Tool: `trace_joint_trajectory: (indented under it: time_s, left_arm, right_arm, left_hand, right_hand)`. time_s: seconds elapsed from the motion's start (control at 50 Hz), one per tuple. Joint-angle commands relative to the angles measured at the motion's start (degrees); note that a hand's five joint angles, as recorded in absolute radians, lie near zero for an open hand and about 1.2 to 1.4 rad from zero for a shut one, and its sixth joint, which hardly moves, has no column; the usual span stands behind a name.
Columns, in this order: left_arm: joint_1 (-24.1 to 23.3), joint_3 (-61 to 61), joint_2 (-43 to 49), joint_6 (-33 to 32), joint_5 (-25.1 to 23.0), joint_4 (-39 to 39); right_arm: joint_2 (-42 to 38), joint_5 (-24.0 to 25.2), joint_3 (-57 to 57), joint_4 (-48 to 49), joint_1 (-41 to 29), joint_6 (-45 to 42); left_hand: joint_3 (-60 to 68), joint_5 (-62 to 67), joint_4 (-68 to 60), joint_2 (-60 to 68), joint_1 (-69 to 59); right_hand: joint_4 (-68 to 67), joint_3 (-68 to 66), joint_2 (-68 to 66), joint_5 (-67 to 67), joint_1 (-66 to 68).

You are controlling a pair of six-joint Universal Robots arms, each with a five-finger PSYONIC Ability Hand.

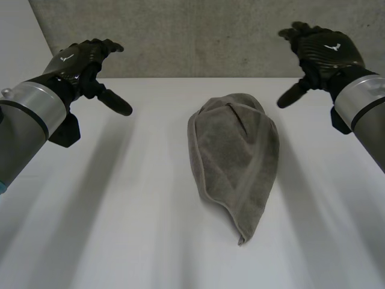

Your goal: Fold the towel.

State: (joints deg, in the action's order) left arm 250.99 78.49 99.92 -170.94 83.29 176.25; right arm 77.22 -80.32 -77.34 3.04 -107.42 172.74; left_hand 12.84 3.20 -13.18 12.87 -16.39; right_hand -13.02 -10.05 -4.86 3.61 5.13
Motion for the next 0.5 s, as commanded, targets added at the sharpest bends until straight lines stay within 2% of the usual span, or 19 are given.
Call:
trace_joint_trajectory:
  time_s: [0.02, 0.5]
  left_arm:
    - [0.47, -0.97, 2.03, -0.01, 2.23, -0.12]
    - [1.08, -1.50, 3.61, -0.36, 1.44, 0.05]
  right_arm:
    - [-2.96, -3.00, 1.32, -0.23, 3.00, 0.14]
    - [-3.22, -4.05, 1.76, -0.23, 4.50, 0.93]
  left_hand:
    - [-2.84, -3.20, 3.18, -3.16, 6.68]
    - [-2.84, -3.20, 3.18, -3.16, 6.68]
  right_hand:
    - [3.02, 0.05, 4.86, -3.61, -5.13]
    - [3.02, 0.05, 4.86, -3.61, -5.13]
